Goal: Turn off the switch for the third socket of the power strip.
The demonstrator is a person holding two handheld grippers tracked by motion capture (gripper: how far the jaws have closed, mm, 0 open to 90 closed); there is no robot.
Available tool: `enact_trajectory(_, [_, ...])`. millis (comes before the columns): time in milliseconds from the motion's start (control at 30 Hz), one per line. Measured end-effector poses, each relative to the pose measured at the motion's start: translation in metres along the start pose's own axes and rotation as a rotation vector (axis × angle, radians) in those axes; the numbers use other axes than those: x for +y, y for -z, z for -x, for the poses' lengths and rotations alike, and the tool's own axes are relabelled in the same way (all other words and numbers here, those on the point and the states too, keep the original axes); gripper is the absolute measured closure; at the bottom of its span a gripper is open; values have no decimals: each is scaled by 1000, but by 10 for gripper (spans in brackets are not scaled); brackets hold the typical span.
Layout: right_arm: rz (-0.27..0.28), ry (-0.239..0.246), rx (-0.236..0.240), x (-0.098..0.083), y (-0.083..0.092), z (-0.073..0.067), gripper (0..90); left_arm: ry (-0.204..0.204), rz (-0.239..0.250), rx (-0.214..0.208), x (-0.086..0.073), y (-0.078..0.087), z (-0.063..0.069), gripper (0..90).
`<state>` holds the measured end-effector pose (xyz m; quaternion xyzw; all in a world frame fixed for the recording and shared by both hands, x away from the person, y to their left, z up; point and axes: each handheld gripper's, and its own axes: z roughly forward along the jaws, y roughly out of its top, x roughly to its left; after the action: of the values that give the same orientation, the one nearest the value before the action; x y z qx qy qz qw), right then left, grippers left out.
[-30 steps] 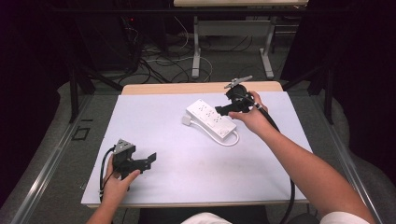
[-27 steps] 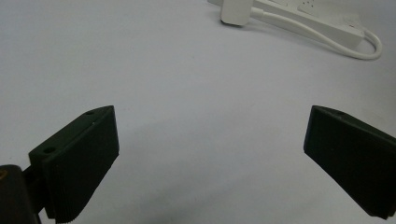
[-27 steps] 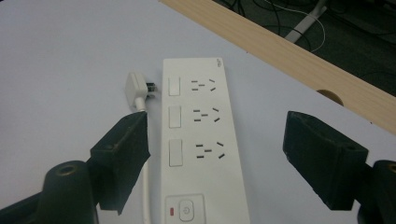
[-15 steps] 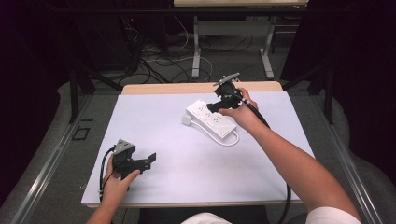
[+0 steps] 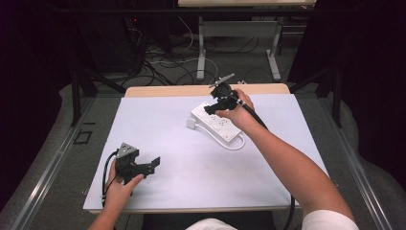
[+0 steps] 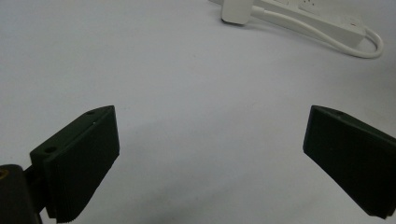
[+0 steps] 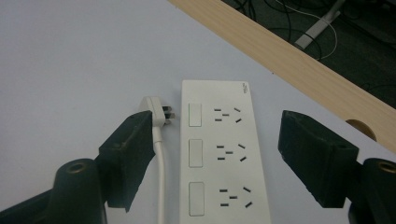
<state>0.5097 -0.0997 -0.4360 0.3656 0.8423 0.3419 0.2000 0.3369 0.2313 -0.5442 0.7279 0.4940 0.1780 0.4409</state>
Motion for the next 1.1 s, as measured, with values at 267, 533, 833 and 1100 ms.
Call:
enact_trajectory(267, [-20, -4, -5, 4, -13, -5, 290, -1, 0, -2, 0, 0, 0, 35])
enact_trajectory(533, [-12, -8, -15, 6, -26, -9, 350, 0, 0, -3, 0, -1, 0, 35])
enact_trajectory(833, [-20, -17, -12, 8, -40, -11, 418, 2, -7, -7, 0, -1, -1, 38])
enact_trajectory(1100, [-38, -11, -15, 10, -52, -12, 495, -3, -14, -14, 0, -2, -1, 43])
